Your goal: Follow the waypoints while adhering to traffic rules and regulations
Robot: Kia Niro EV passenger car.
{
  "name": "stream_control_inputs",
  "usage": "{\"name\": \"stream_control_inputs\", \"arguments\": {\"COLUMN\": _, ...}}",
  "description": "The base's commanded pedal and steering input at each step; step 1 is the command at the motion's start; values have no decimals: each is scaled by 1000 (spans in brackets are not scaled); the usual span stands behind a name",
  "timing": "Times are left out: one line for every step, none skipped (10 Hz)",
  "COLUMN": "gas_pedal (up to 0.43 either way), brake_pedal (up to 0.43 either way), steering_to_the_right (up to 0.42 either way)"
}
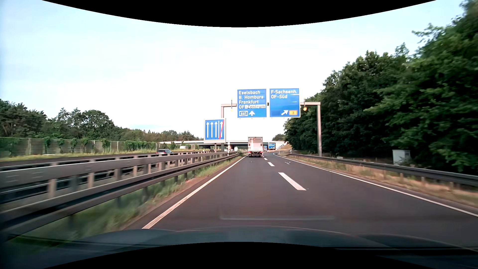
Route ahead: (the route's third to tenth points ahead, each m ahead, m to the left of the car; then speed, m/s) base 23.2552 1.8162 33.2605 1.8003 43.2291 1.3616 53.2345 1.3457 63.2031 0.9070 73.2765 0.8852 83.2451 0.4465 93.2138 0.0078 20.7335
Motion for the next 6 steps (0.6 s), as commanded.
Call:
{"name": "stream_control_inputs", "arguments": {"gas_pedal": 98, "brake_pedal": 0, "steering_to_the_right": -2}}
{"name": "stream_control_inputs", "arguments": {"gas_pedal": 98, "brake_pedal": 0, "steering_to_the_right": -2}}
{"name": "stream_control_inputs", "arguments": {"gas_pedal": 98, "brake_pedal": 0, "steering_to_the_right": -2}}
{"name": "stream_control_inputs", "arguments": {"gas_pedal": 98, "brake_pedal": 0, "steering_to_the_right": -2}}
{"name": "stream_control_inputs", "arguments": {"gas_pedal": 98, "brake_pedal": 0, "steering_to_the_right": -2}}
{"name": "stream_control_inputs", "arguments": {"gas_pedal": 98, "brake_pedal": 0, "steering_to_the_right": -2}}
